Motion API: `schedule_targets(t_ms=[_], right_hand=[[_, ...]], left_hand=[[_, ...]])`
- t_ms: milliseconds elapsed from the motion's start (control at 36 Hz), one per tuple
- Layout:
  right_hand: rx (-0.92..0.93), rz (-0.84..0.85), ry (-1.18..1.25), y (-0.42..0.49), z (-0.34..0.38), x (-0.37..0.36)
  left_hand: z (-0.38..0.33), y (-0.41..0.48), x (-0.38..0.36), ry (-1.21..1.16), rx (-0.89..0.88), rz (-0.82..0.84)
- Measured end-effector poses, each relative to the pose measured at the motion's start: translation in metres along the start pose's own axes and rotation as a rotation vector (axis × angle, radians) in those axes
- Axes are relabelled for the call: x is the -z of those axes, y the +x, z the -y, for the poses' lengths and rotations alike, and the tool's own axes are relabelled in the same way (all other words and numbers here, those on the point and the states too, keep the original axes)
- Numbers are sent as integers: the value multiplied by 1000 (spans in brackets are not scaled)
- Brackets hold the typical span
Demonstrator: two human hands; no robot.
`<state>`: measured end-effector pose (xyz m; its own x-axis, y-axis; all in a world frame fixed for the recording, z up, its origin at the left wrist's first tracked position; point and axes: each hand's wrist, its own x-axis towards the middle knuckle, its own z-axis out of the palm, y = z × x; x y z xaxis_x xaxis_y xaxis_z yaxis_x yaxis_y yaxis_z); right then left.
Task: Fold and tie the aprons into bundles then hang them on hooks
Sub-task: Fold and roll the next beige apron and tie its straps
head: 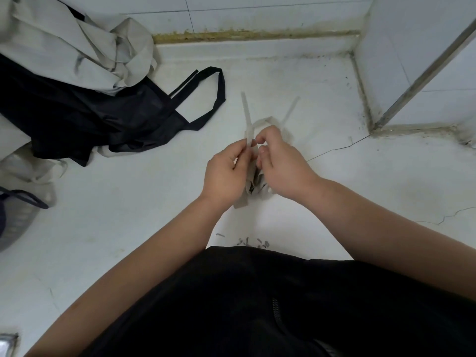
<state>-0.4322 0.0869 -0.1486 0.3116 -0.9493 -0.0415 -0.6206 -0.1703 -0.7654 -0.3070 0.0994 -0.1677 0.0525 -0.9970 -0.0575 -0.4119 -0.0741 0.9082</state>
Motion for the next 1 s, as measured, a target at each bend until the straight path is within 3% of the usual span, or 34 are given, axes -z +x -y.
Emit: schedule_targets(t_ms=[167,250,333,500,639,750,889,1000], right_hand=[[70,207,-151,2,-5,-9],[141,322,-366,3,-6,-11],[187,375,-476,2,-7,-13],[235,343,-502,4,0,-14],[273,207,-454,2,3,-12],[433,31,-444,1,1,-16],[440,165,-541,6,1,-20],[273,318,-576,9,2,-15]], left_hand=[[0,0,12,-90,89,71],[1,4,25,-180,225,128],[2,9,38,-194,252,206],[-2,10,40,-85,173,254],[3,18,38,-70,249,92],[-1,21,39,-106,312,170],[-5,18,43,-71,255,294],[-6,18,47,-132,316,314]])
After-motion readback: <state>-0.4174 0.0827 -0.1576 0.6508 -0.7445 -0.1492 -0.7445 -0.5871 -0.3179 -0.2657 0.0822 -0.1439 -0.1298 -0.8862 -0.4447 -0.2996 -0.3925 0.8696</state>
